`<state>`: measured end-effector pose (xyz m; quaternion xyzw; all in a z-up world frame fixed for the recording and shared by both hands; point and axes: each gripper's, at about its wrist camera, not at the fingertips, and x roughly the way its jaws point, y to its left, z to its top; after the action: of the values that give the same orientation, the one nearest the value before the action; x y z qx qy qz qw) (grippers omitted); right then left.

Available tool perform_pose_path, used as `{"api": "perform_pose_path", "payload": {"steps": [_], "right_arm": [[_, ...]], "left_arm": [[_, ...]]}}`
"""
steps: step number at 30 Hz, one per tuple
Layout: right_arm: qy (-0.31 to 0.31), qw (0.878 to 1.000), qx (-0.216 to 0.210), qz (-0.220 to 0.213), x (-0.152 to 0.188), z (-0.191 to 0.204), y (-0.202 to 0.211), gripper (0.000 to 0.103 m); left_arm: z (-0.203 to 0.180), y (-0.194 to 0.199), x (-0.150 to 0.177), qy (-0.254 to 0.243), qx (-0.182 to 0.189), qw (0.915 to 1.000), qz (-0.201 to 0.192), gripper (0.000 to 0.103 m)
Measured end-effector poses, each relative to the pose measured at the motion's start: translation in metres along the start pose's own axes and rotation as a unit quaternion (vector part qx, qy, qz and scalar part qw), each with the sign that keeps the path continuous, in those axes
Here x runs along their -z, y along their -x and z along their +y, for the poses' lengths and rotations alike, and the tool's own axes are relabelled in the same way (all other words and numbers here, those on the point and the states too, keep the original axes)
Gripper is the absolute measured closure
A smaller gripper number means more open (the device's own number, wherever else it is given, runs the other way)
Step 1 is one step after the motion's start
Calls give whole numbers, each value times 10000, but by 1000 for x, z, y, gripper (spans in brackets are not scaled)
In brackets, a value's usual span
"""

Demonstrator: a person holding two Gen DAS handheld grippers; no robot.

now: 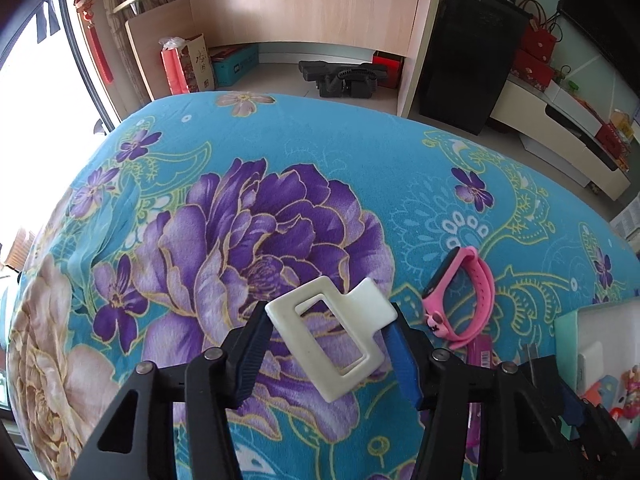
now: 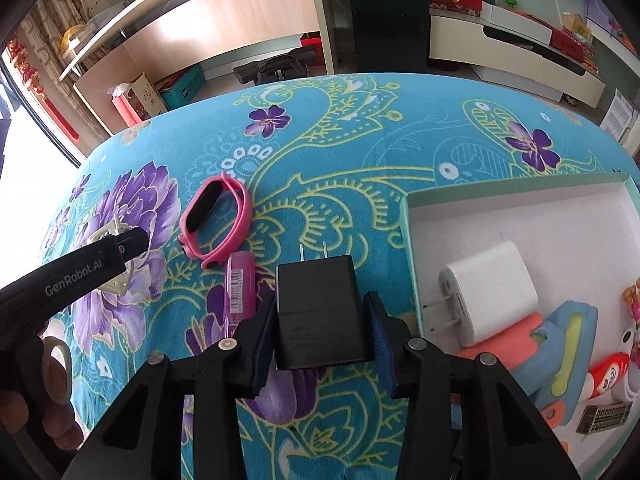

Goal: Organize rigid objects
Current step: 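Carry the white clip toward the tray with the left tool while the right tool carries the charger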

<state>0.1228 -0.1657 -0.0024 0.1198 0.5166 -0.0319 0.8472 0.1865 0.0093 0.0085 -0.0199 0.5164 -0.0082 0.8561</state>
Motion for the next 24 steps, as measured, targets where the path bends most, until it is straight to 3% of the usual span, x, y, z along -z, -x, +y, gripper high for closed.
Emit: {"api": "perform_pose_path", "payload": {"steps": [5,6,8,11,17,24], "right_arm": [[-200,9995,-95,-222,11,-7,27,61],[-258,9993,-118,-263,13,-9,32,66],[-381,9986,-163,-332,19,-13,41,67],[-483,9976,-243,-441,22,-18,52,67],[-445,9974,-318,-477,25,-28,55,67],[-239,9984,-419,-311,29,-26,47,66]], "left_arm": [[-6,24,20,154,104,9997,-140,44],[-7,28,24,205,141,9996,-159,44],[-10,36,33,310,203,9991,-203,44],[-20,42,43,208,286,9991,-221,44],[-26,52,52,36,193,9993,-316,44],[-18,43,59,-5,-96,9999,-107,44]]}}
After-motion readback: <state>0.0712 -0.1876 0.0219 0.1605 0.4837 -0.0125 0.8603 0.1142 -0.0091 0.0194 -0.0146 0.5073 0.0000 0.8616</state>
